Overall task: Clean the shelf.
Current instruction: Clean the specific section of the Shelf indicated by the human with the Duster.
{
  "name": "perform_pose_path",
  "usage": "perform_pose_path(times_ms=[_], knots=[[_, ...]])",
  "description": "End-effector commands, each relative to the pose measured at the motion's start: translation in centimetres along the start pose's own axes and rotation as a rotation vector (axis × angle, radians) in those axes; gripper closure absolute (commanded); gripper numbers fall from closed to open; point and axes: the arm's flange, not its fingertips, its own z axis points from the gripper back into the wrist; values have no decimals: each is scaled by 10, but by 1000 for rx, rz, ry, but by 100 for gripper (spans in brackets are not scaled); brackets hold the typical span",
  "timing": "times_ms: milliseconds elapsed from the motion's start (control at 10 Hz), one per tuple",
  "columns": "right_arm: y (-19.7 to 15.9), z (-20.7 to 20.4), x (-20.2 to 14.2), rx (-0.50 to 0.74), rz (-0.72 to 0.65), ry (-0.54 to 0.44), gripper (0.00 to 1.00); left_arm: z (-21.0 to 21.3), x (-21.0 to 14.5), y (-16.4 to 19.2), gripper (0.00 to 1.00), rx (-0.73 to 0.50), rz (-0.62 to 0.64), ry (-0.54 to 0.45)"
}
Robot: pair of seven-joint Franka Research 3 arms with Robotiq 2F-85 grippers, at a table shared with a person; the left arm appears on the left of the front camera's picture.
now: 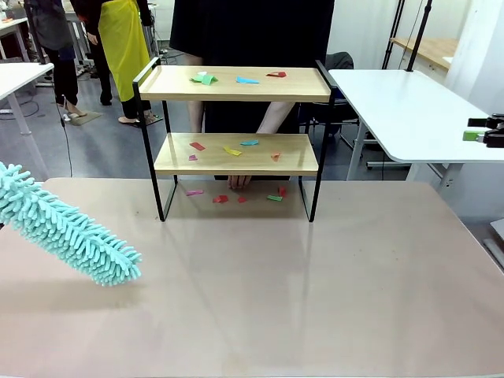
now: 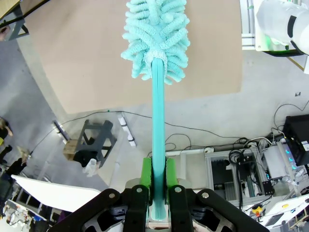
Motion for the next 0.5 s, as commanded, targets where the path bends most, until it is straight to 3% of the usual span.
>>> perform_pose_path(times_ms=[0,400], knots=[[1,-1,3,2,4,-1,0,0,0,0,86,0,0,0],[1,-1,3,2,4,-1,0,-13,40,-12,86,133,238,-362]])
